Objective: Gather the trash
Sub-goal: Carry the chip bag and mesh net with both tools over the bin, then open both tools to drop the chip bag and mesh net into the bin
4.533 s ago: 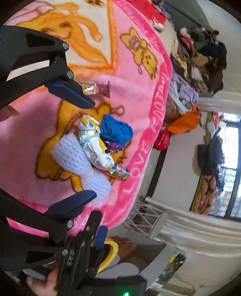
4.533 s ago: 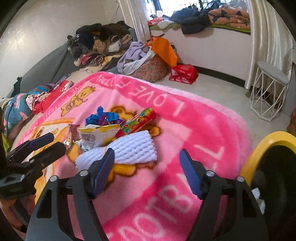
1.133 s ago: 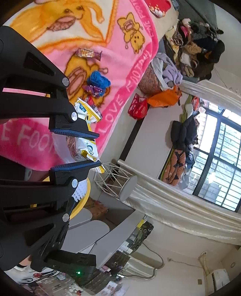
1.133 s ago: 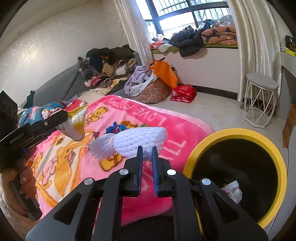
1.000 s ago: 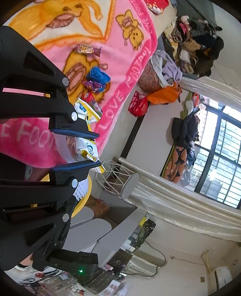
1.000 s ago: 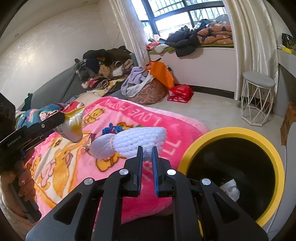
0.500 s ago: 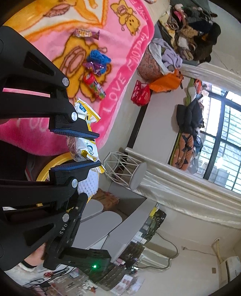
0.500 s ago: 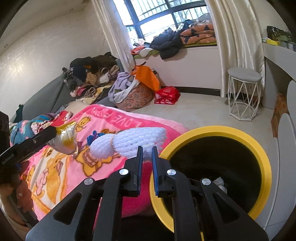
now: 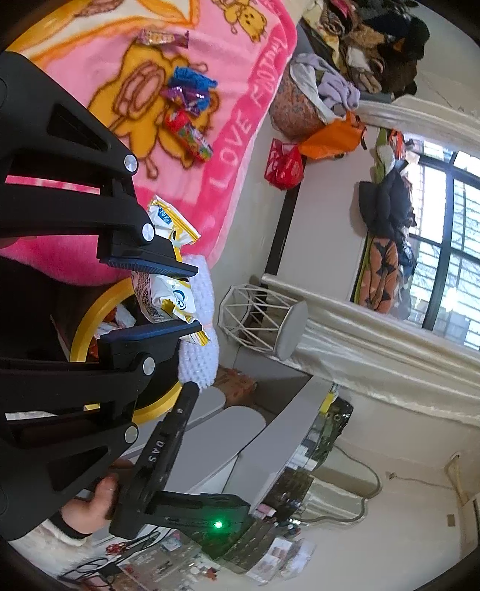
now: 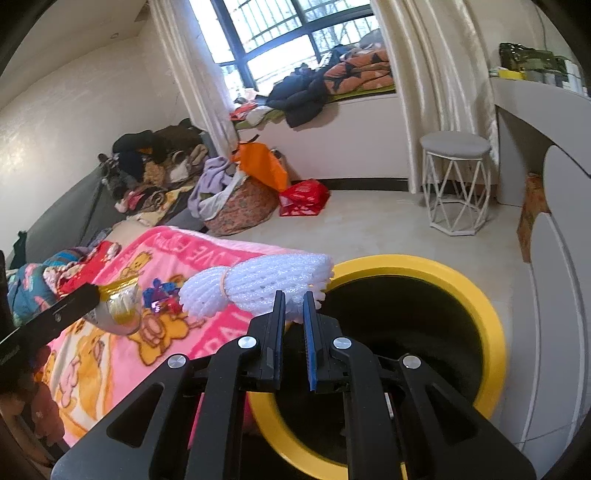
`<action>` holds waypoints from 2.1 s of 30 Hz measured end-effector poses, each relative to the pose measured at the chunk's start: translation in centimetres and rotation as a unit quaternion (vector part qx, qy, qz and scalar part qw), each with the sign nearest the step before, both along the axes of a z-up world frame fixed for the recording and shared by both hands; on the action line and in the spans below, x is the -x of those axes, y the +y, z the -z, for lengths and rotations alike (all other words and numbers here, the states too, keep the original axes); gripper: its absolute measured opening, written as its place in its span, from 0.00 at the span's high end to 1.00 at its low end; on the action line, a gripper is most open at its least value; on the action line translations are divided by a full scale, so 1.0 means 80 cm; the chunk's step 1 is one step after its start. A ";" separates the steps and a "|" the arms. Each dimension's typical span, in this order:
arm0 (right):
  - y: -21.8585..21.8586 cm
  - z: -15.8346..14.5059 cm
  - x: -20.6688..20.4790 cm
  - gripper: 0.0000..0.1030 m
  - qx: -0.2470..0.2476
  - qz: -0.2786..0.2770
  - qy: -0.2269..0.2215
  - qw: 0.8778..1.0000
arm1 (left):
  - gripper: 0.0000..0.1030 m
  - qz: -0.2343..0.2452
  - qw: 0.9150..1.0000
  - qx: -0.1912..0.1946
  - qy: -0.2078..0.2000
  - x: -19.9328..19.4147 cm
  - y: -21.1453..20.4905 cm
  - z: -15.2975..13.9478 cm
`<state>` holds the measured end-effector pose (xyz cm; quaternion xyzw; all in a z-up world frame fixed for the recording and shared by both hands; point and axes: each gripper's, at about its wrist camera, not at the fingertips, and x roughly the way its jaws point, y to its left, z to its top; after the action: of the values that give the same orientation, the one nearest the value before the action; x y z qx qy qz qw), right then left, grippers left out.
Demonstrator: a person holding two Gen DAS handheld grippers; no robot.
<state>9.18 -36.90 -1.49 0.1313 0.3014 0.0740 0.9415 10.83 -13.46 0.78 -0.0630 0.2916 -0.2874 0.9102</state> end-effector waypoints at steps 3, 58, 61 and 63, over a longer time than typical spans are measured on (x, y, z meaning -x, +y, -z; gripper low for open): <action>-0.010 0.002 0.000 0.91 0.008 0.014 0.001 1.000 | 0.82 0.008 1.000 -0.005 0.000 -0.001 -0.011 0.004; -0.098 0.081 -0.016 0.90 0.038 0.122 0.073 0.989 | 0.81 0.120 0.985 -0.096 0.079 -0.060 -0.158 0.114; -0.095 0.084 -0.018 0.88 0.039 0.120 0.075 0.989 | 0.80 0.120 0.985 -0.096 0.081 -0.061 -0.160 0.115; -0.095 0.084 -0.018 0.86 0.036 0.120 0.075 0.989 | 0.78 0.125 0.984 -0.095 0.084 -0.061 -0.161 0.117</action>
<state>10.60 -44.53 -8.23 0.1380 0.3557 -0.0607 0.9224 15.70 -26.35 -8.58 0.0367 0.3984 -0.3635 0.8413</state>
